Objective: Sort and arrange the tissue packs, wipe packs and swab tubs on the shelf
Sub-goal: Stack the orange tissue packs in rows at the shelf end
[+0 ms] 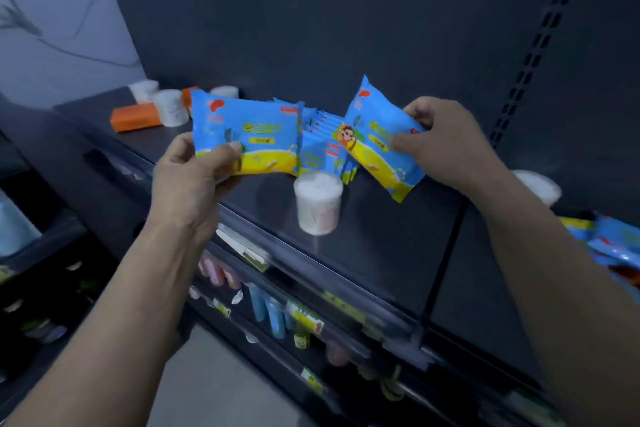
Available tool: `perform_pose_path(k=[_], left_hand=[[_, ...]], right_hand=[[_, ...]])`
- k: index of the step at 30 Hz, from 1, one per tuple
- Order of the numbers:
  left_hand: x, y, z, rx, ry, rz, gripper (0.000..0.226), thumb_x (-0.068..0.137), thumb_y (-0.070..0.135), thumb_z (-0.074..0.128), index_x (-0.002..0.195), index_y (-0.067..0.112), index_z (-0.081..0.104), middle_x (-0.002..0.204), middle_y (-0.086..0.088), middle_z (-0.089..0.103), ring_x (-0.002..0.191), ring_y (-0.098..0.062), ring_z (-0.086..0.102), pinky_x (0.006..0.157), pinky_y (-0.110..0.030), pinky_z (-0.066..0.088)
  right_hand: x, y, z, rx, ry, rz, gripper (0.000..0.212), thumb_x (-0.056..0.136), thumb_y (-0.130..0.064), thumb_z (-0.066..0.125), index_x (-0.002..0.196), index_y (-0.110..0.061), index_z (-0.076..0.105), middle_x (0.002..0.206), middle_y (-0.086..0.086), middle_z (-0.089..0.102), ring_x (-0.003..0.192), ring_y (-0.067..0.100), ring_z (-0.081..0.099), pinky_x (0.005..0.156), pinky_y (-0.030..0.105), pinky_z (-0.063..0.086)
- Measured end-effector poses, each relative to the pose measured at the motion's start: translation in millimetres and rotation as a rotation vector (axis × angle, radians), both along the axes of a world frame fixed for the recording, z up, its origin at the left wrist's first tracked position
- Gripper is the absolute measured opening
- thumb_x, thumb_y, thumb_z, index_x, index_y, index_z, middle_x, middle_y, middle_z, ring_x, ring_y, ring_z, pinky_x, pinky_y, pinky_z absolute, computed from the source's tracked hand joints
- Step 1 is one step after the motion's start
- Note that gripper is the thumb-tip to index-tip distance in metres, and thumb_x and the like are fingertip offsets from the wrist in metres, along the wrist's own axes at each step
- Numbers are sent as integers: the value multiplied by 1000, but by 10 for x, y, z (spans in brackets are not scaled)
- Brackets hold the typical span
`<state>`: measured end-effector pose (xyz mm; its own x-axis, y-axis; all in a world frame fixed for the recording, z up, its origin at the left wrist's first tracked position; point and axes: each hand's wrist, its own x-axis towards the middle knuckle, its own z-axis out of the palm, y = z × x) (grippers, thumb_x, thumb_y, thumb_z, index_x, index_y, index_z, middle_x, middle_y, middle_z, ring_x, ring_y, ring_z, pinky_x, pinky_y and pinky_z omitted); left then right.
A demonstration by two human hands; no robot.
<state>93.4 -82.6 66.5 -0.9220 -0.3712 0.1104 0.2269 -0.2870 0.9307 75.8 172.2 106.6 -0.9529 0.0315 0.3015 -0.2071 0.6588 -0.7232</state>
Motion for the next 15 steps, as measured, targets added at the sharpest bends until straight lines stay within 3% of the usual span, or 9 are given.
perform_pose_path(k=[4,8,12,15], left_hand=[[-314,-434,-33,-10,-31,-50,26,80,-4,59,88,21,60,80,6,71,63,-11,66,56,-25,54],[-611,-608,-95,-101,-53,-119,25,79,-3,60,91,18,64,79,5,71,66,-13,62,64,-28,53],[-894,-696,-171,-73,-41,-168,26,77,-5,64,96,13,64,87,0,72,74,-14,67,70,-30,58],[-1105,-777,-237,-133,-71,-140,30,73,-9,64,96,10,63,86,-3,69,68,-12,65,64,-27,56]], right_hand=[[-185,-422,-13,26,64,-49,15,75,-11,65,90,-13,64,89,2,70,84,20,65,74,35,52],[-384,-693,3,30,106,-69,16,76,-12,67,92,-14,65,92,0,70,87,17,66,76,33,52],[-636,-789,-6,54,129,-91,11,81,-18,65,91,-15,63,91,1,68,84,18,64,71,31,50],[-868,-832,-48,85,106,-90,10,78,-17,65,88,-16,62,89,-1,67,83,18,62,70,32,49]])
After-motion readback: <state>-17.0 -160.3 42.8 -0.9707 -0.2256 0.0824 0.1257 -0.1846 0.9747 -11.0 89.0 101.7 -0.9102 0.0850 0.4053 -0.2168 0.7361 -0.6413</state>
